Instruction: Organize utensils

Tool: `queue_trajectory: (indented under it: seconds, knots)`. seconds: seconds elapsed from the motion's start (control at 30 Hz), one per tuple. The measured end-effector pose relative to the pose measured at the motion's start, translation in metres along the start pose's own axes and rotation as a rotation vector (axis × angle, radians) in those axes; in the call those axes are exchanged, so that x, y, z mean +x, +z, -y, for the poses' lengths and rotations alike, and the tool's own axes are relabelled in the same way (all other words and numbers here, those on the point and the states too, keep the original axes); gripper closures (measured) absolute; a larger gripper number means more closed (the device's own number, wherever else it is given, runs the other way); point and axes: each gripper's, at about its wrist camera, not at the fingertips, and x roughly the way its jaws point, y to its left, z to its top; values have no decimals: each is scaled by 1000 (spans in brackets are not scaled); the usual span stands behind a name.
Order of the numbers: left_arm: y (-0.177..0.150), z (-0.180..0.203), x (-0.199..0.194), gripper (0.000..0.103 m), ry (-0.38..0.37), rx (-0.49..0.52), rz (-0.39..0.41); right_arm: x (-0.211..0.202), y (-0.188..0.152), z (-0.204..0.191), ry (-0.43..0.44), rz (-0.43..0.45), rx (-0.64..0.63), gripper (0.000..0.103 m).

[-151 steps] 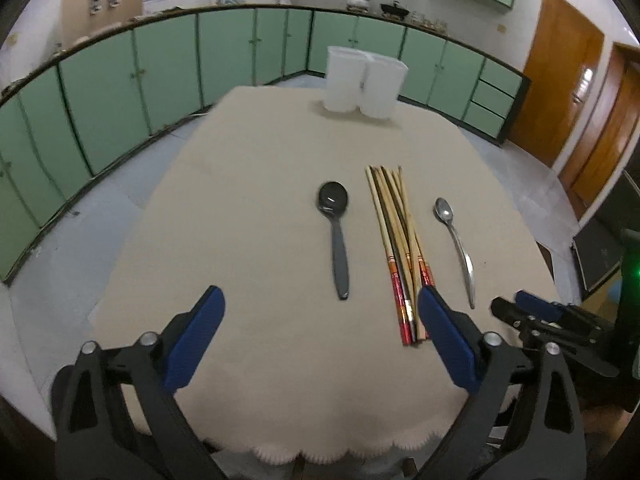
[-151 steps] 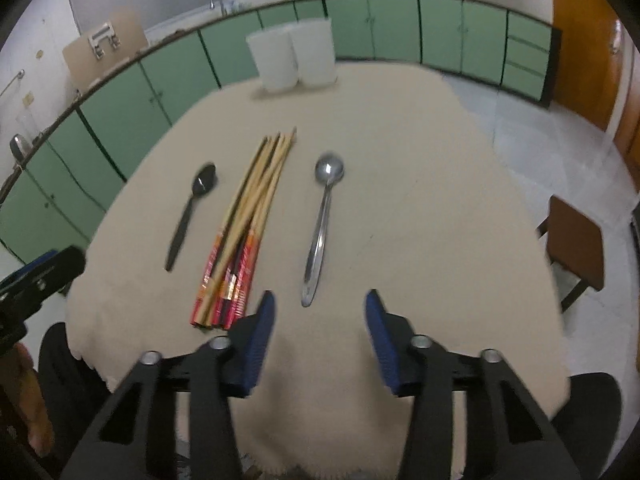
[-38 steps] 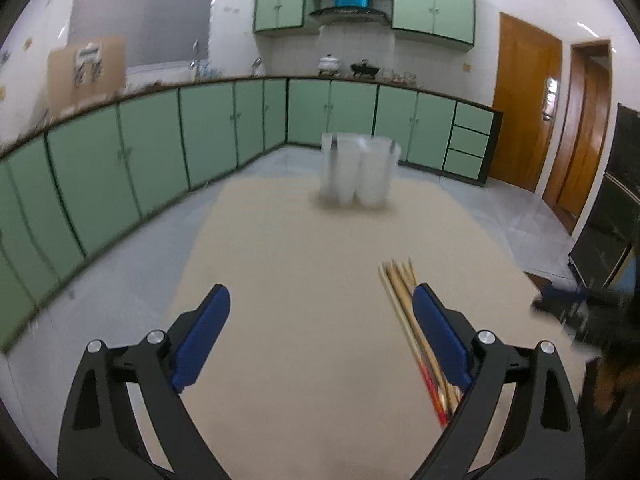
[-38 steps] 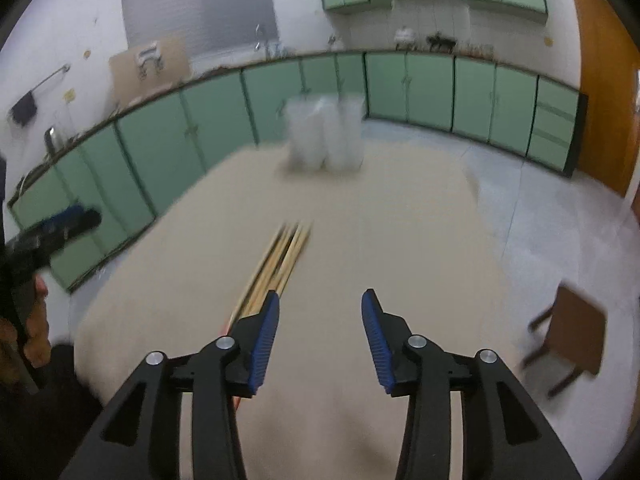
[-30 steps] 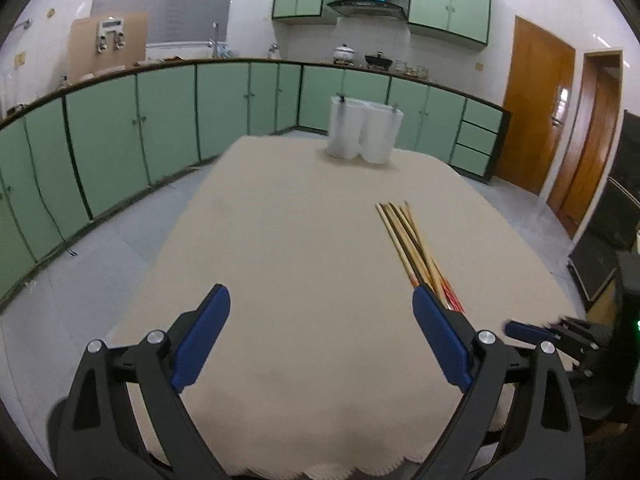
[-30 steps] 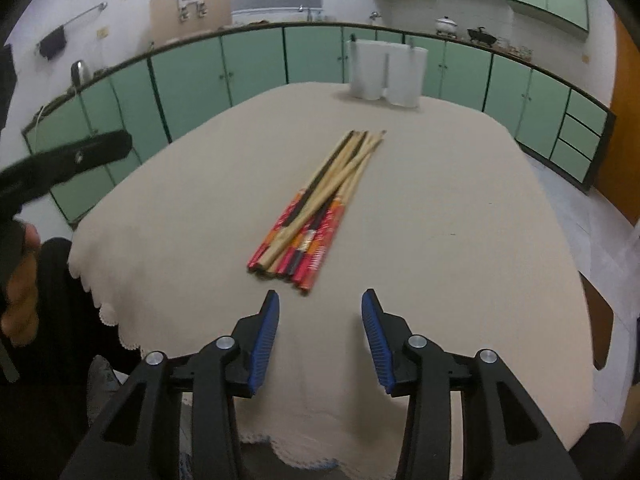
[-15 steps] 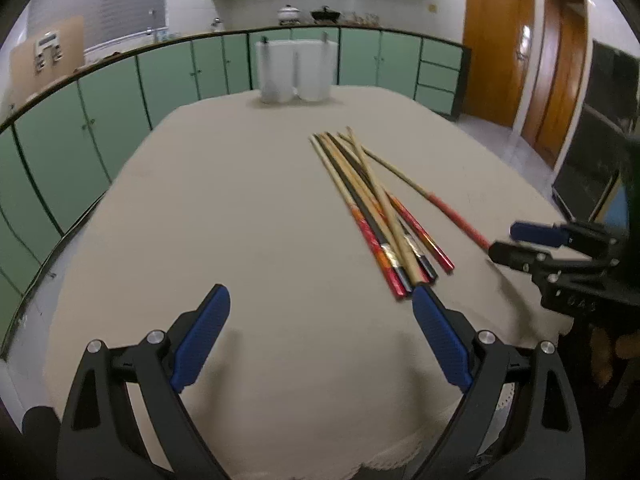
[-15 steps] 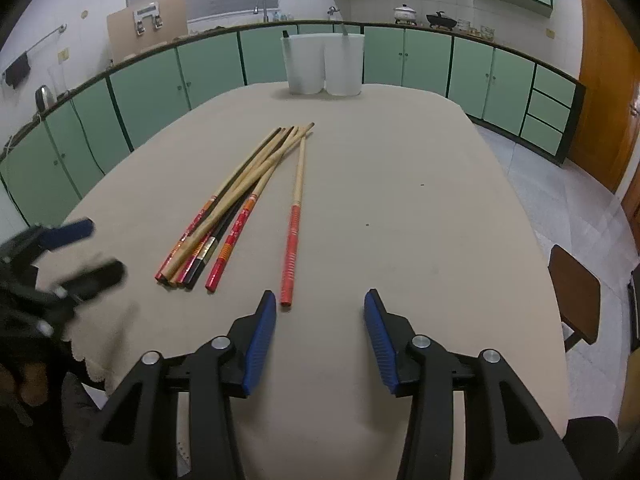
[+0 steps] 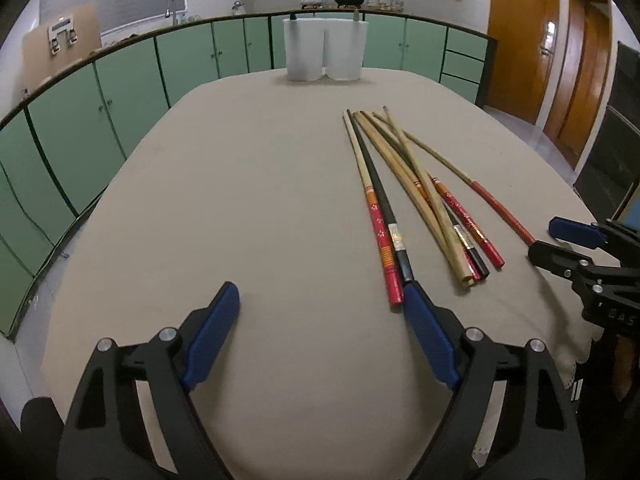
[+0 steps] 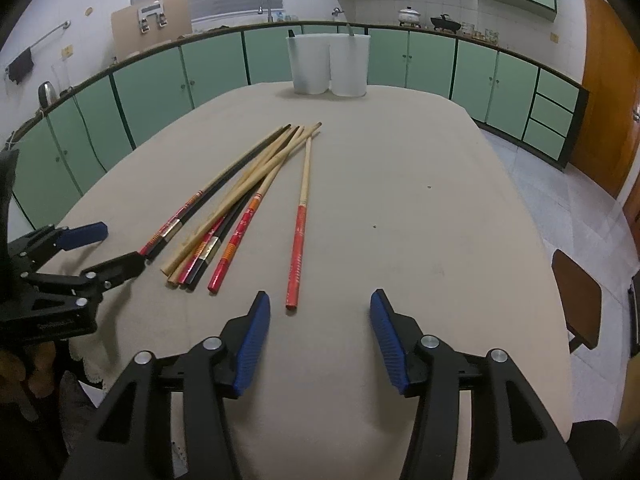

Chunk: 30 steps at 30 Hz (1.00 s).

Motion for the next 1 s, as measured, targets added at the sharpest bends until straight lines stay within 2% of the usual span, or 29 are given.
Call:
queue_trajectory:
  seconds: [0.13, 0.2, 0.27, 0.3, 0.33, 0.37, 0.43, 0.5, 0.63, 0.77, 0.8, 0.83, 0.87, 0.9, 0.97, 1.0]
  knots:
    - [1, 9, 7, 23, 2, 19, 7, 3, 3, -1, -5, 3, -6, 51]
    - [3, 10, 6, 34, -1, 21, 12, 5, 5, -1, -9, 4, -2, 51]
    - [1, 10, 3, 60, -7, 17, 17, 7, 6, -2, -11, 6, -2, 52]
    - [0, 9, 2, 67, -12, 13, 18, 8, 6, -3, -16, 8, -4, 54]
    - [0, 9, 1, 78, -16, 7, 16, 8, 5, -3, -22, 10, -4, 61]
    - [1, 7, 1, 85, -17, 4, 14, 9, 6, -3, -19, 11, 0, 65]
    - [-1, 2, 0, 95, -7, -17, 16, 9, 7, -2, -17, 12, 13, 88]
    - [-2, -4, 0, 97, 7, -49, 21, 9, 8, 1, -27, 14, 29, 95]
    - [-5, -20, -2, 98, 85, -120, 29, 8, 7, 11, -80, 25, 87, 97]
    - [-4, -20, -3, 96, 106, -109, 25, 7, 6, 9, -69, 21, 94, 96]
    - [-4, -19, -3, 94, 106, -106, 25, 6, 6, 8, -64, 21, 93, 95]
    - [-4, -19, -3, 86, 107, -105, 23, 5, 6, 7, -60, 23, 92, 94]
    - [-4, -19, -4, 72, 108, -106, 24, 4, 5, 7, -59, 23, 92, 94]
    - [-5, -21, -5, 67, 107, -109, 25, 4, 4, 7, -57, 22, 93, 92]
    - [-6, -24, -4, 70, 95, -116, 24, 5, 2, 8, -53, 26, 92, 92]
    - [-6, -24, -4, 75, 86, -116, 25, 5, 1, 7, -55, 26, 88, 92]
